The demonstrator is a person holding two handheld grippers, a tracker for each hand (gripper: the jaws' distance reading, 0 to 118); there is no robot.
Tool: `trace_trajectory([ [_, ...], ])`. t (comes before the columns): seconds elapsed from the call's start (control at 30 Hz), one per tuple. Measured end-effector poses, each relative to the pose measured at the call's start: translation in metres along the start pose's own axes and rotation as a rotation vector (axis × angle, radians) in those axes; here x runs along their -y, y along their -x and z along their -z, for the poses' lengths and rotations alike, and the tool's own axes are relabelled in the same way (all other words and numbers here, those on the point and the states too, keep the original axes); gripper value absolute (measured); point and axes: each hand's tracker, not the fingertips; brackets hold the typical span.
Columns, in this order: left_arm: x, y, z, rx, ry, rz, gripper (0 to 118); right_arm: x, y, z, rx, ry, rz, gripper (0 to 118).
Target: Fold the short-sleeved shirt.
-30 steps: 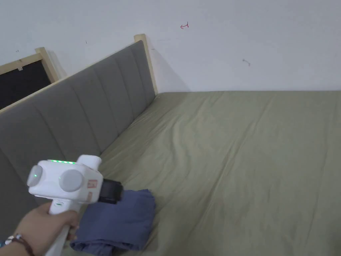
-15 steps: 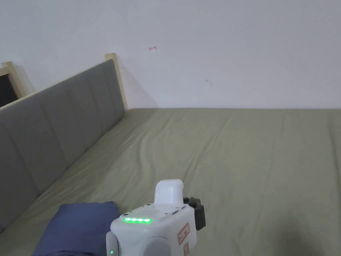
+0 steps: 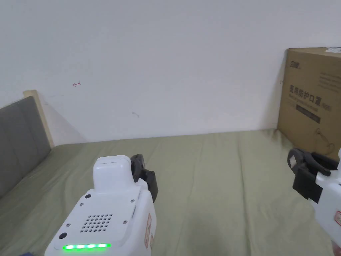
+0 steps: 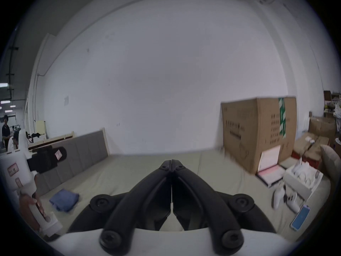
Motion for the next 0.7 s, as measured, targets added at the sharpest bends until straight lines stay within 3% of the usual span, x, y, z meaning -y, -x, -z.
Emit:
trace_trajectory([
  [0.1,0.001,-0.01,0.004,-0.008,-0.01,0.004,4,-0.001,0.003,0.008,0.042,-0.025,-0.023,0],
  [0.13,0.002,-0.011,0.006,-0.006,-0.012,0.001,12,0.0,0.003,0.012,0.045,-0.023,-0.025,3],
  [0.23,0.003,-0.011,0.011,0.014,-0.012,-0.012,56,0.001,0.002,0.025,0.059,-0.005,-0.023,44],
  [0.3,0.004,-0.011,0.016,0.011,-0.005,-0.006,61,0.003,0.003,0.028,0.075,-0.002,-0.027,50],
  [0.37,0.006,-0.013,0.017,0.005,0.017,-0.011,114,0.005,0.005,0.03,0.086,-0.005,-0.031,95],
  [0.43,0.007,-0.008,0.02,0.011,0.003,-0.031,118,0.006,0.006,0.03,0.086,-0.011,-0.027,113],
  [0.7,0.007,-0.006,0.023,-0.019,0.041,-0.01,118,0.015,0.015,0.029,0.082,-0.007,-0.088,118],
])
